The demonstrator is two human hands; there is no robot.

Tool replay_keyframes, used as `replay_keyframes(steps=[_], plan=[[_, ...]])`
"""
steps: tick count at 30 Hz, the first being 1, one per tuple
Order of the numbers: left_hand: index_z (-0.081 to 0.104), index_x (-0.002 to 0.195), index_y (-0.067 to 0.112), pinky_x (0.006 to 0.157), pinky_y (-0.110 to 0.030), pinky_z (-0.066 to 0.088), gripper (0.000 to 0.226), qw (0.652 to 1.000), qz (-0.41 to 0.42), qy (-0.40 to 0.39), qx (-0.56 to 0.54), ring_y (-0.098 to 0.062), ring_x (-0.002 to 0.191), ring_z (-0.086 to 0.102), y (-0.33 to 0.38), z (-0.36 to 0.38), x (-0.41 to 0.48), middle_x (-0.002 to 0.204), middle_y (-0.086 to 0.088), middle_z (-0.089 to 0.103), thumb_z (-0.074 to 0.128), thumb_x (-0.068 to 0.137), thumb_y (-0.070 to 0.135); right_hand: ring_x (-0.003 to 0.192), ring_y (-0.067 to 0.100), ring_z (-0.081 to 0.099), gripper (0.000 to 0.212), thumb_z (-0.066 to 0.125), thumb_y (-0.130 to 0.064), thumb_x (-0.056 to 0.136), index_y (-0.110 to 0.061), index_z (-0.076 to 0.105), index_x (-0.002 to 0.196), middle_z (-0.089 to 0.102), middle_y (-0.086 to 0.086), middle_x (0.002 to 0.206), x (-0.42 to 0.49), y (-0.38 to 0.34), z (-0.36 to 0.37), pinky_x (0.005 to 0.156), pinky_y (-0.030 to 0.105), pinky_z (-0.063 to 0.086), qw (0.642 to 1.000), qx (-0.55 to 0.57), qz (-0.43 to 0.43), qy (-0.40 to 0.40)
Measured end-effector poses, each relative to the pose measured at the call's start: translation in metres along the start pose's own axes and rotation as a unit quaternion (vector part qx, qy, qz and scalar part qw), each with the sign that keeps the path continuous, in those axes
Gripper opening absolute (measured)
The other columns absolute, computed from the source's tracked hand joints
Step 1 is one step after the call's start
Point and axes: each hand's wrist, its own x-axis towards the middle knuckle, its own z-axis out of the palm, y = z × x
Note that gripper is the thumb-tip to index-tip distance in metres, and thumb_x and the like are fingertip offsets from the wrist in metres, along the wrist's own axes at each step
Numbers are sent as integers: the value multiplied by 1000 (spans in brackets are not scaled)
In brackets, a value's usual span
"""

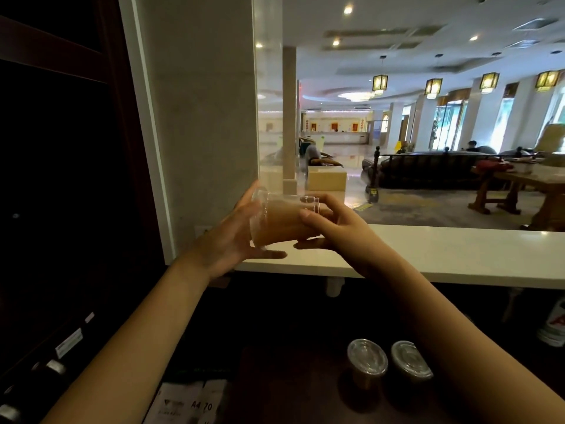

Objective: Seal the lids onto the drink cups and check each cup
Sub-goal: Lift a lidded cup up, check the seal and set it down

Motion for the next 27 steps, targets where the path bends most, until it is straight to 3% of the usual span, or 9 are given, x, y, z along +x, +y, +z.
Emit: replay_keyframes(steps=[2, 5, 7, 9, 13, 16, 19, 22, 27], plan=[[60, 115, 27, 75, -52, 56, 74, 998, -34, 12, -50, -35, 112, 53, -1, 1, 0, 125, -15, 49, 84, 48, 49, 108, 26, 58, 45, 66, -8, 83, -26, 51, 121, 50, 9, 128, -3, -1, 1, 86, 34, 56, 996, -56, -60, -20], [59, 107, 30, 63, -36, 58, 44, 996, -33, 80, -23, -28, 100, 55, -4, 8, 3, 121, -14, 50, 73, 67, 36, 113, 23, 55, 58, 65, 5, 79, -32, 50, 122, 46, 1, 135, -3, -1, -2, 87, 29, 55, 990, -98, -88, -49], [51, 117, 36, 63, -29, 53, 51, 992, 26, 110, 47, -27, 103, 53, -9, 9, 6, 128, -11, 47, 66, 68, 34, 116, 23, 55, 59, 66, -11, 82, -30, 43, 133, 44, 1, 138, -1, 1, -4, 93, 34, 53, 996, -60, -50, -45], [41, 125, 43, 68, -26, 52, 61, 974, 109, 131, 150, -23, 107, 53, -13, 11, 4, 128, -2, 44, 65, 69, 34, 113, 24, 58, 62, 58, -42, 80, -24, 41, 137, 49, 8, 134, 1, 2, -4, 92, 37, 54, 999, 1, 29, -44], [29, 126, 54, 84, -28, 54, 72, 908, 251, 118, 314, -15, 118, 49, -17, 14, 0, 137, 5, 36, 70, 71, 34, 77, 20, 66, 67, 42, -63, 78, -16, 51, 125, 64, 17, 104, 1, 4, -1, 68, 30, 56, 993, 13, 100, -63], [18, 128, 60, 81, -20, 53, 82, 917, 219, 80, 324, -11, 121, 44, -15, 9, 2, 148, 11, 23, 73, 73, 34, 70, 17, 64, 47, 51, -44, 89, -11, 52, 122, 61, 16, 98, 1, 8, 1, 63, 28, 55, 994, 75, 69, -24], [22, 127, 62, 81, -33, 55, 93, 984, 109, 35, 140, -20, 115, 52, -10, 5, 2, 137, 10, 36, 80, 55, 53, 96, 26, 65, 47, 65, -20, 82, -15, 49, 126, 54, 16, 122, 0, 13, -2, 81, 37, 57, 997, 77, 7, -19], [39, 130, 40, 76, -42, 57, 106, 1000, 21, 19, 12, -30, 105, 59, -5, 0, 6, 125, -5, 49, 85, 36, 55, 116, 31, 54, 58, 71, -5, 74, -29, 50, 123, 47, 8, 133, -1, 10, -6, 91, 39, 53, 999, 15, -30, -37], [47, 114, 33, 54, -24, 52, 67, 996, 52, 40, 65, -27, 95, 52, -6, 8, 6, 120, -10, 47, 67, 50, 38, 120, 30, 53, 72, 68, 4, 69, -21, 46, 133, 50, 11, 135, 0, 20, -9, 90, 33, 51, 991, 122, -30, -48]])
